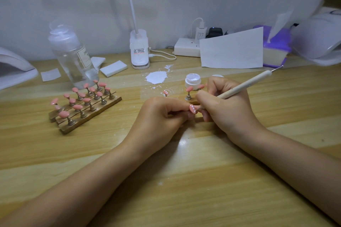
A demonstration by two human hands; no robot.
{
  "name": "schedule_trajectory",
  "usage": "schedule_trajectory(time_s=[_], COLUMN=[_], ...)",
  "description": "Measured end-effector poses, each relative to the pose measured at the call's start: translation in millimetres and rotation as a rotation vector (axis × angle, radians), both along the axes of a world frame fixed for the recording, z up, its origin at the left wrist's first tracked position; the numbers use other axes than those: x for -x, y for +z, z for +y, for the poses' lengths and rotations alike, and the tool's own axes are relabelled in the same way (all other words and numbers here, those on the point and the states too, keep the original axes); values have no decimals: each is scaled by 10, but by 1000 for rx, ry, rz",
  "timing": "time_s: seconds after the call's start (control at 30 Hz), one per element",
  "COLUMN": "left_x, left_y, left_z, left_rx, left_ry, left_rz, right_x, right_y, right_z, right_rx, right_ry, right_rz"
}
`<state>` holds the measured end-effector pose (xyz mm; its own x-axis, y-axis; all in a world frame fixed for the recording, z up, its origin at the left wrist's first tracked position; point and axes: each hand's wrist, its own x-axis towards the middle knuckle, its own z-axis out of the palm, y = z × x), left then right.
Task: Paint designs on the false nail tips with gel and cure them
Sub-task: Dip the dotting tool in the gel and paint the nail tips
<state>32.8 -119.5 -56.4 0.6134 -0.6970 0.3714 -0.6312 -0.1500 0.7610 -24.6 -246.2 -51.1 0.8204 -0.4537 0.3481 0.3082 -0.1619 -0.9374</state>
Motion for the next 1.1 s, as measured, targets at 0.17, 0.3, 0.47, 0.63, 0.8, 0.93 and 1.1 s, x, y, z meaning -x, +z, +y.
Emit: schedule_trajectory(time_s=[0.17,0.3,0.47,0.63,0.8,0.93,1.1], left_x=[5,13,33,102,28,-120,-228], left_y=[8,5,19,64,231,323,250], left_z=[7,10,-3,32,79,106,49], left_rx=[-2,1,16,189,336,321,120], left_ry=[-5,0,18,7,87,221,238], left_rz=[-6,6,20,-11,-175,-50,-65], right_x=[4,4,-9,-15,-39,-32,-28], right_y=[0,5,47,80,73,82,81], right_z=[8,7,-5,-53,-85,-83,-89], right_rx=[2,-5,-189,-359,-408,-401,-405], right_ry=[11,14,-55,-156,-190,-163,-155], right_rz=[-21,-26,-72,-108,-92,-84,-65])
